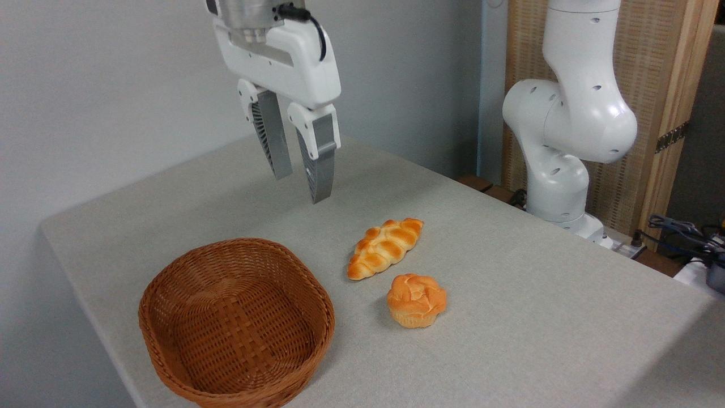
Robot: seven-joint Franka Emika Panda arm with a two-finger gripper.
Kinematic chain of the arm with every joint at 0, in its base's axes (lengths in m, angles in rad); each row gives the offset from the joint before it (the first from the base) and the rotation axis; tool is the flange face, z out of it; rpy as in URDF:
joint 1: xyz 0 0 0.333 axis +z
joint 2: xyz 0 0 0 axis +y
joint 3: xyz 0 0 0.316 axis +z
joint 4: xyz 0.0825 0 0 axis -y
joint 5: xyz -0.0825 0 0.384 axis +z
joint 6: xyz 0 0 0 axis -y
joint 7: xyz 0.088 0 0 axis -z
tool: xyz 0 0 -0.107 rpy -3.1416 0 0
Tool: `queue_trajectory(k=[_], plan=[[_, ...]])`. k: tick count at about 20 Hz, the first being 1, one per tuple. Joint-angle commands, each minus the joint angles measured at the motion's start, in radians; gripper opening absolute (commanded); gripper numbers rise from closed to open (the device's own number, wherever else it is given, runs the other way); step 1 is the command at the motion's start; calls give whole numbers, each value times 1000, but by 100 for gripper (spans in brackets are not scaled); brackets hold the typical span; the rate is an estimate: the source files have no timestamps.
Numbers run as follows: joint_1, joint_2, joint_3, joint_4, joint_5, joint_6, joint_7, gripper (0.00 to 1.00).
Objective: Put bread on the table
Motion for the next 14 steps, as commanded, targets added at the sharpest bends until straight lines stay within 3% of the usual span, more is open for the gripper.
queue_trajectory(k=[1,5,14], plan=[[-2,26,2,35,1,-32,-19,100],[-4,63,13,91,-2,-40,-16,100],[-2,57,20,88,1,-32,-8,100]])
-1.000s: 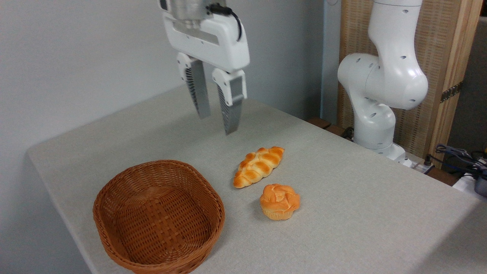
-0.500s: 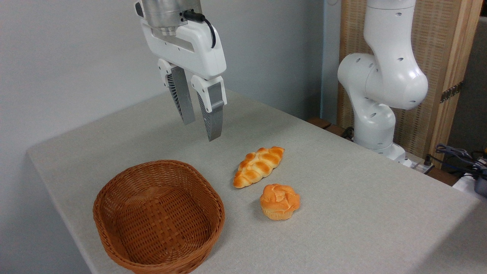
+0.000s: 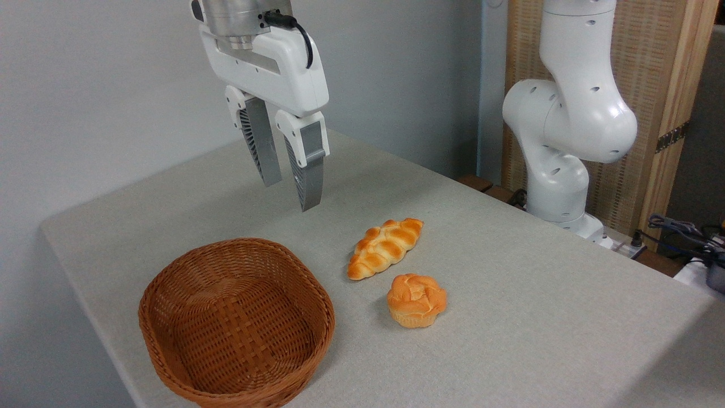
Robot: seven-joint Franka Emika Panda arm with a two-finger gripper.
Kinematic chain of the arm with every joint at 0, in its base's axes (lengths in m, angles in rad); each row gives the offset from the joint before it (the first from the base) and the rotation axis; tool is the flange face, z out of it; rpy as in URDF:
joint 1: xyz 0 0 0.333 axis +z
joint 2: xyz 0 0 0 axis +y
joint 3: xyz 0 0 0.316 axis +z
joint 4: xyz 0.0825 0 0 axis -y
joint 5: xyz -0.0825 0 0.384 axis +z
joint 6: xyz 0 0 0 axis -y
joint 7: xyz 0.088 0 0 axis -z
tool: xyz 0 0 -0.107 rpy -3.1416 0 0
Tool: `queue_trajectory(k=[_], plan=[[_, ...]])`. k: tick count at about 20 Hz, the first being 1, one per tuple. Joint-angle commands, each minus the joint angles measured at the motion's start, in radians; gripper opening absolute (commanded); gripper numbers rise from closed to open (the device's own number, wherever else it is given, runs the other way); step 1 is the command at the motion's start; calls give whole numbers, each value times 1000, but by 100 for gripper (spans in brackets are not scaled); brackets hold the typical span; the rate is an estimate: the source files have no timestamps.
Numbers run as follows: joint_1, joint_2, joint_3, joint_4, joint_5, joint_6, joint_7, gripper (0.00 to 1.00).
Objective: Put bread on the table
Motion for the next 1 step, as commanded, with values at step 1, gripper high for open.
queue_trajectory(k=[1], plan=[[-4,7,17,28,-2,-28,-5,100]])
